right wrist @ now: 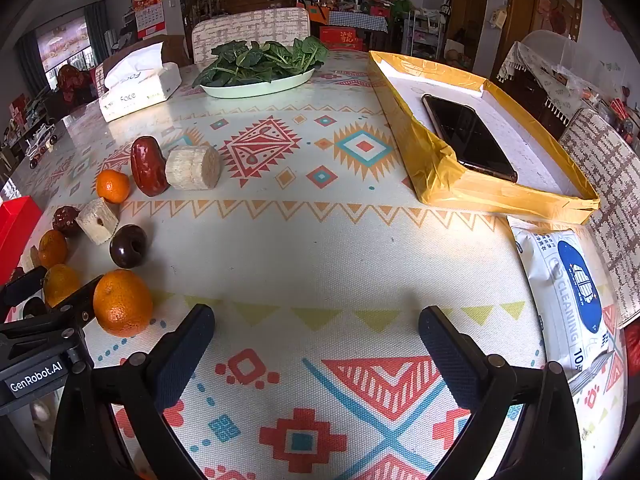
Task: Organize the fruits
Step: 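Reach both tools to the fruit and grasp a mandarin orange with the right tool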
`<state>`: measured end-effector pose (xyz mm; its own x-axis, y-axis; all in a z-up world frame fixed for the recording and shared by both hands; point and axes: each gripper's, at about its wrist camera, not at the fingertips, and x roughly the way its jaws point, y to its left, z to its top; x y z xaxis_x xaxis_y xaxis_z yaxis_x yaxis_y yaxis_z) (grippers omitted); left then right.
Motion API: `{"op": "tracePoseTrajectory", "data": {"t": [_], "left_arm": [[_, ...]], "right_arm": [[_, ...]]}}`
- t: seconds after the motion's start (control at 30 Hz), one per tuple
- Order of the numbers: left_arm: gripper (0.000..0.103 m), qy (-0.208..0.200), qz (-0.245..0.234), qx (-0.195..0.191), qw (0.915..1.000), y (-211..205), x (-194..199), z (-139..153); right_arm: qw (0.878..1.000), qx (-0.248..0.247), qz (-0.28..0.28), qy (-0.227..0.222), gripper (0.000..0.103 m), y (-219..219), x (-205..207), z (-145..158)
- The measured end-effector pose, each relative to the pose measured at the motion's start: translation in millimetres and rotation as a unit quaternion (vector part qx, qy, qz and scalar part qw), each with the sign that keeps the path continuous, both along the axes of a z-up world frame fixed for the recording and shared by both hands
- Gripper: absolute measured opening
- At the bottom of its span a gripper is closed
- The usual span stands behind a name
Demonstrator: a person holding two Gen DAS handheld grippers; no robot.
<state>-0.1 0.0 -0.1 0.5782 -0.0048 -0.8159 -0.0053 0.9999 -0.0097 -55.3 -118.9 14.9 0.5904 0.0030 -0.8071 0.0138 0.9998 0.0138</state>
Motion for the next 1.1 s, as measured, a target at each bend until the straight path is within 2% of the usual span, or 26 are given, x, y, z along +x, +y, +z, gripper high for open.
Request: {"op": "tracePoseTrajectory", "data": {"t": [0.1, 0.17, 0.23, 0.37, 0.7, 0.83, 0.9, 1.1], "left_arm": [[0.103, 0.007, -0.013, 0.000, 0.9999, -0.4, -0.7, -0.2], [0.103, -0.014, -0.021, 0.000, 0.9997, -1.5, -14.3, -2.8], [0.103, -0.004, -0.029, -0.011, 0.9995, 3.6, -17.1, -1.1], [0.103, 0.021, -0.038, -0.001, 0.9990, 1.6, -9.4, -0.3], [0.103, 0.024, -0.049, 0.000, 0.9985, 2.6, -15.8, 0.0], [0.103, 0.023, -0.051, -0.023, 0.9982, 8.8, -23.7, 3.4], [0.103, 0.010, -0.050, -0.052, 0.9973, 17.7, -32.6, 12.3], [0.103, -0.076, -0.039, -0.050, 0.9951, 41.2, -68.2, 53.1]], "right_arm": [[1.000, 0.000, 0.000, 0.000, 0.103, 0.1, -0.2, -0.1], [1.000, 0.000, 0.000, 0.000, 0.103, 0.2, -0.3, -0.1], [1.000, 0.001, 0.000, 0.001, 0.103, 0.2, -0.3, 0.0], [1.000, 0.004, 0.009, 0.010, 0.103, -0.5, 2.0, 0.8], [0.999, 0.001, -0.011, 0.034, 0.103, 0.2, -6.8, 2.3], [0.999, 0.002, -0.021, 0.043, 0.103, 0.5, -5.4, 2.4], [0.999, 0.001, -0.024, 0.043, 0.103, 0.5, -5.7, 2.4], [0.999, -0.002, -0.027, 0.030, 0.103, 1.0, -7.8, 2.0]]}}
